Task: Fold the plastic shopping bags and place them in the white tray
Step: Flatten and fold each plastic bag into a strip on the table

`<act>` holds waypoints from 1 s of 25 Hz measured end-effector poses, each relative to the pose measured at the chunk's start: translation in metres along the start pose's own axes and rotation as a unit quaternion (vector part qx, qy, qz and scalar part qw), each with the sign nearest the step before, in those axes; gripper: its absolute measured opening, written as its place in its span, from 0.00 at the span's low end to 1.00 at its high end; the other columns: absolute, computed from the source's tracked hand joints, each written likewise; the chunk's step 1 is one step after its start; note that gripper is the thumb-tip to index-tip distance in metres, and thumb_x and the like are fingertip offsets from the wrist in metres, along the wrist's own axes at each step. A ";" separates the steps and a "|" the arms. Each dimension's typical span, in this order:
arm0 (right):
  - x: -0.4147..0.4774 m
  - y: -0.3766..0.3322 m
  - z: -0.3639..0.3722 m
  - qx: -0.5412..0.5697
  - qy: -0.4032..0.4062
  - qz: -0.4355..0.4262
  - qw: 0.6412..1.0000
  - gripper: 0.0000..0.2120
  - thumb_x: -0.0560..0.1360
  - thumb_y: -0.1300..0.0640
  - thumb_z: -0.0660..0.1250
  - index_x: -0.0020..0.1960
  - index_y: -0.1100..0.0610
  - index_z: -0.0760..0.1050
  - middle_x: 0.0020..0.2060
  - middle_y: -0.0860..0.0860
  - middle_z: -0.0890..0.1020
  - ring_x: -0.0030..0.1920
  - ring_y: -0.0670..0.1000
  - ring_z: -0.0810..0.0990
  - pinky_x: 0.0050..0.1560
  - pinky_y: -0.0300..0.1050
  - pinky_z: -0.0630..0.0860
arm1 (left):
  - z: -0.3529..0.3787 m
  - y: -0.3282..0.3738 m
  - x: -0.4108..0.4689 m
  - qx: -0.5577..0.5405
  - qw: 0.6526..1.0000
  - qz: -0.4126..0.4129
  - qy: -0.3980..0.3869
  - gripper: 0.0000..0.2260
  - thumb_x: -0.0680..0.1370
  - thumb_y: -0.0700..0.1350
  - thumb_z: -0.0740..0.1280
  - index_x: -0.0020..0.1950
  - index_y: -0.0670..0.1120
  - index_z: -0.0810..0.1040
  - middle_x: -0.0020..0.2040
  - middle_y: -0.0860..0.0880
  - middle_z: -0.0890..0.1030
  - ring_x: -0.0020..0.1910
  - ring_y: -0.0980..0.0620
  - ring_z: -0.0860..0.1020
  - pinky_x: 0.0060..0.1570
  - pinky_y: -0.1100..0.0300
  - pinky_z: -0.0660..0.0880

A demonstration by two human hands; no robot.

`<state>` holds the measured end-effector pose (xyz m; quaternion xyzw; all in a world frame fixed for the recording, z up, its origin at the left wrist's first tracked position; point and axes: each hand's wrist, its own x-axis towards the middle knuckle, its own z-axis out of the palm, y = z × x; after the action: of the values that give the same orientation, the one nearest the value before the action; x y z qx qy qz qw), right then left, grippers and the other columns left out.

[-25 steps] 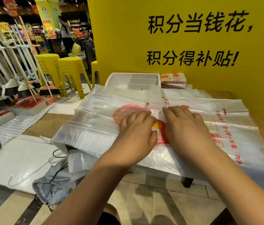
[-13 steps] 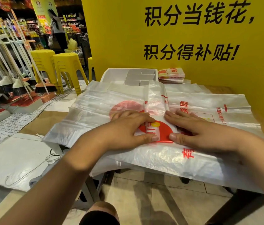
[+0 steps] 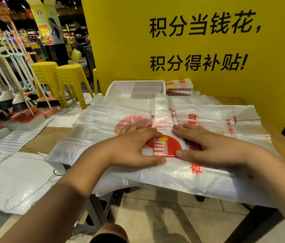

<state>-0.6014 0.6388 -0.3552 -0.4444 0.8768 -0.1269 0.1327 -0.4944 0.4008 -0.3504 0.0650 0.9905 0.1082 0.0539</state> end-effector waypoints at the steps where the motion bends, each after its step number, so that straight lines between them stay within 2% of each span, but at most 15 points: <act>1: -0.001 -0.001 -0.004 -0.006 -0.008 -0.002 1.000 0.43 0.70 0.25 0.59 0.80 0.37 0.47 0.78 0.33 0.46 0.76 0.34 0.40 0.77 0.41 0.41 | 0.000 -0.001 0.002 0.002 1.000 0.003 0.006 0.34 0.72 0.74 0.61 0.76 0.63 0.60 0.76 0.59 0.63 0.77 0.53 0.54 0.76 0.47 0.53; 3: -0.003 -0.005 -0.011 -0.018 -0.018 -0.015 1.000 0.47 0.68 0.24 0.63 0.79 0.38 0.48 0.78 0.34 0.50 0.77 0.36 0.46 0.77 0.41 0.47 | 0.000 0.003 0.002 0.006 0.999 0.011 0.038 0.33 0.71 0.73 0.61 0.74 0.62 0.63 0.73 0.58 0.67 0.75 0.52 0.58 0.74 0.50 0.55; 5: -0.004 -0.010 -0.012 -0.019 0.010 -0.026 0.999 0.45 0.68 0.25 0.64 0.79 0.39 0.53 0.77 0.36 0.56 0.76 0.38 0.55 0.75 0.38 0.53 | 0.001 0.009 -0.002 -0.013 0.997 0.012 0.073 0.31 0.75 0.71 0.61 0.74 0.60 0.65 0.73 0.57 0.68 0.73 0.53 0.59 0.74 0.53 0.55; 7: -0.003 -0.012 -0.007 -0.035 0.072 -0.032 0.996 0.39 0.71 0.25 0.61 0.77 0.40 0.59 0.75 0.37 0.64 0.73 0.40 0.63 0.74 0.41 0.60 | 0.005 0.012 -0.008 -0.047 0.995 0.009 0.089 0.30 0.75 0.71 0.60 0.75 0.61 0.65 0.73 0.57 0.68 0.73 0.54 0.60 0.74 0.52 0.56; 9: -0.004 -0.011 -0.001 -0.058 0.144 -0.036 0.987 0.31 0.74 0.31 0.63 0.74 0.40 0.65 0.71 0.38 0.71 0.70 0.42 0.69 0.71 0.44 0.66 | 0.009 0.008 -0.012 -0.062 0.994 -0.003 0.085 0.35 0.72 0.74 0.61 0.76 0.62 0.60 0.76 0.56 0.66 0.75 0.53 0.61 0.75 0.49 0.58; 11: -0.007 -0.011 -0.001 -0.044 0.191 -0.045 0.980 0.20 0.77 0.39 0.63 0.69 0.39 0.72 0.63 0.37 0.78 0.63 0.43 0.75 0.64 0.46 0.73 | 0.013 0.003 -0.015 -0.066 0.994 -0.012 0.080 0.40 0.71 0.75 0.60 0.79 0.62 0.54 0.79 0.56 0.61 0.78 0.52 0.58 0.76 0.48 0.58; 13: -0.018 -0.011 0.000 -0.023 0.215 -0.056 0.975 0.15 0.77 0.43 0.62 0.63 0.38 0.76 0.56 0.36 0.81 0.55 0.42 0.78 0.57 0.48 0.77 | 0.016 0.003 -0.016 -0.063 0.995 -0.014 0.076 0.40 0.73 0.75 0.59 0.80 0.61 0.52 0.80 0.56 0.58 0.79 0.52 0.55 0.77 0.49 0.55; 15: -0.034 -0.010 0.008 -0.037 0.222 -0.067 0.972 0.14 0.77 0.46 0.65 0.62 0.39 0.77 0.54 0.35 0.82 0.55 0.40 0.78 0.56 0.48 0.77 | 0.018 0.005 -0.012 -0.044 0.997 -0.011 0.069 0.40 0.73 0.75 0.57 0.80 0.60 0.52 0.80 0.55 0.58 0.78 0.52 0.56 0.76 0.51 0.55; 17: -0.049 -0.011 0.017 -0.045 0.227 -0.069 0.970 0.16 0.75 0.42 0.65 0.63 0.39 0.77 0.55 0.33 0.81 0.57 0.39 0.77 0.60 0.48 0.75 | 0.015 0.006 -0.005 -0.040 0.996 0.005 0.074 0.39 0.74 0.74 0.58 0.79 0.58 0.52 0.79 0.53 0.60 0.78 0.50 0.59 0.76 0.49 0.56; 19: -0.057 -0.012 0.023 -0.053 0.226 -0.059 0.971 0.19 0.74 0.40 0.63 0.64 0.39 0.76 0.57 0.33 0.79 0.59 0.40 0.76 0.62 0.48 0.73 | 0.012 0.006 0.002 -0.064 0.994 0.020 0.087 0.38 0.75 0.69 0.62 0.80 0.59 0.50 0.79 0.53 0.62 0.77 0.50 0.61 0.76 0.46 0.59; 22: -0.056 -0.014 0.028 -0.082 0.214 -0.060 0.972 0.19 0.75 0.40 0.66 0.65 0.40 0.75 0.58 0.35 0.78 0.60 0.42 0.75 0.63 0.47 0.72 | 0.012 0.009 -0.004 -0.029 0.991 0.051 0.123 0.40 0.78 0.61 0.66 0.80 0.62 0.43 0.82 0.55 0.47 0.80 0.54 0.50 0.78 0.48 0.52; 24: -0.054 -0.016 0.030 -0.081 0.206 -0.071 0.972 0.20 0.76 0.35 0.61 0.64 0.41 0.74 0.58 0.36 0.77 0.61 0.41 0.74 0.62 0.41 0.70 | 0.013 0.015 -0.007 0.058 0.977 0.131 0.157 0.35 0.80 0.54 0.66 0.80 0.64 0.47 0.82 0.59 0.43 0.80 0.55 0.43 0.78 0.51 0.46; 25: -0.054 -0.018 0.031 -0.076 0.198 -0.074 0.974 0.22 0.76 0.33 0.59 0.65 0.41 0.72 0.60 0.36 0.77 0.62 0.40 0.73 0.62 0.37 0.68 | 0.015 0.015 -0.005 0.092 0.973 0.157 0.145 0.32 0.81 0.52 0.64 0.80 0.64 0.51 0.82 0.60 0.44 0.80 0.56 0.40 0.78 0.51 0.44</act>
<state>-0.5468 0.6694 -0.3716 -0.4831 0.8573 -0.1549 -0.0873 -0.4858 0.4179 -0.3612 0.2076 0.9710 0.0320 -0.1141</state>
